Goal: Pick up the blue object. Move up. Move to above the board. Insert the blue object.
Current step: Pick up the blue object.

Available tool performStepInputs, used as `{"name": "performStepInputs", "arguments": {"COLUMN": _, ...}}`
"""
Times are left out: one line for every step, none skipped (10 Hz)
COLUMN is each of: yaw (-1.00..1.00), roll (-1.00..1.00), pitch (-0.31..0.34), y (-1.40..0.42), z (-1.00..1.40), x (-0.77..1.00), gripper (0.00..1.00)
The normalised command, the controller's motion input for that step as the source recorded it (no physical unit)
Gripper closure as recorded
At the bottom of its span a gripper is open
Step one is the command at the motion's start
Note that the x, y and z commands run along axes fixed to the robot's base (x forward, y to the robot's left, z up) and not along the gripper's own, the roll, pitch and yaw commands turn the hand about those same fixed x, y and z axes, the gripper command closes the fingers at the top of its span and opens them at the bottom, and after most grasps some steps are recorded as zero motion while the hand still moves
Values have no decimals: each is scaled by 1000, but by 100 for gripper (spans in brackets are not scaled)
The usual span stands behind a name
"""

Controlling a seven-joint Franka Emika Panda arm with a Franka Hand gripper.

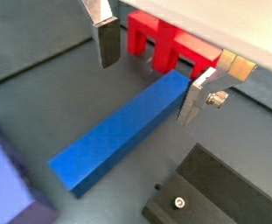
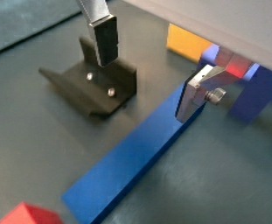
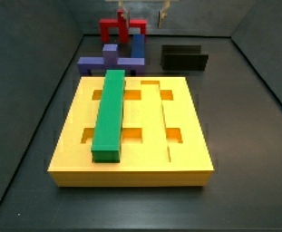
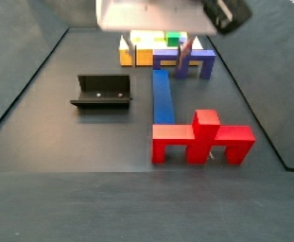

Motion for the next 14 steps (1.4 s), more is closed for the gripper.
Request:
{"name": "performStepInputs", "arguments": {"yaw": -6, "roll": 4, "pitch": -187, "y": -29, "z": -874, "x": 9, "gripper": 0}}
{"name": "performStepInputs", "arguments": {"yaw": 0, "roll": 0, "pitch": -206, "y": -77, "z": -854, "x": 0, "gripper": 0}}
{"name": "performStepInputs", "arguments": {"yaw": -9, "roll": 0, "pitch": -181, "y": -100, "z": -783, "x": 0, "gripper": 0}}
{"name": "performStepInputs", "arguments": {"yaw": -86, "roll": 34, "pitch": -143, "y": 0, "z": -674, "x": -14, "gripper": 0}}
{"name": "performStepInputs", "arguments": {"yaw": -94, "roll": 53, "pitch": -131, "y": 111, "z": -420, "x": -300, "gripper": 0}}
{"name": "performStepInputs", "arguments": {"yaw": -86, "roll": 0, "pitch": -156, "y": 197, "z": -380, "x": -329, "gripper": 0}}
{"name": "performStepInputs", "arguments": {"yaw": -151, "roll": 0, "pitch": -47, "y": 211, "z": -234, "x": -131, "gripper": 0}}
{"name": "performStepInputs", "arguments": {"yaw": -160, "roll": 0, "pitch": 0, "y": 174, "z": -134, "x": -31, "gripper": 0}}
{"name": "performStepInputs", "arguments": {"yaw": -74, "roll": -9, "pitch": 0, "y": 26, "z": 0, "x": 0, "gripper": 0}}
{"name": "performStepInputs", "arguments": {"yaw": 0, "roll": 0, "pitch": 0, "y": 0, "z": 0, "x": 0, "gripper": 0}}
{"name": "performStepInputs", "arguments": {"yaw": 0, "roll": 0, "pitch": 0, "y": 0, "z": 0, "x": 0, "gripper": 100}}
{"name": "performStepInputs", "arguments": {"yaw": 0, "roll": 0, "pitch": 0, "y": 0, "z": 0, "x": 0, "gripper": 100}}
{"name": "performStepInputs", "arguments": {"yaw": 0, "roll": 0, "pitch": 0, "y": 0, "z": 0, "x": 0, "gripper": 100}}
{"name": "performStepInputs", "arguments": {"yaw": 0, "roll": 0, "pitch": 0, "y": 0, "z": 0, "x": 0, "gripper": 100}}
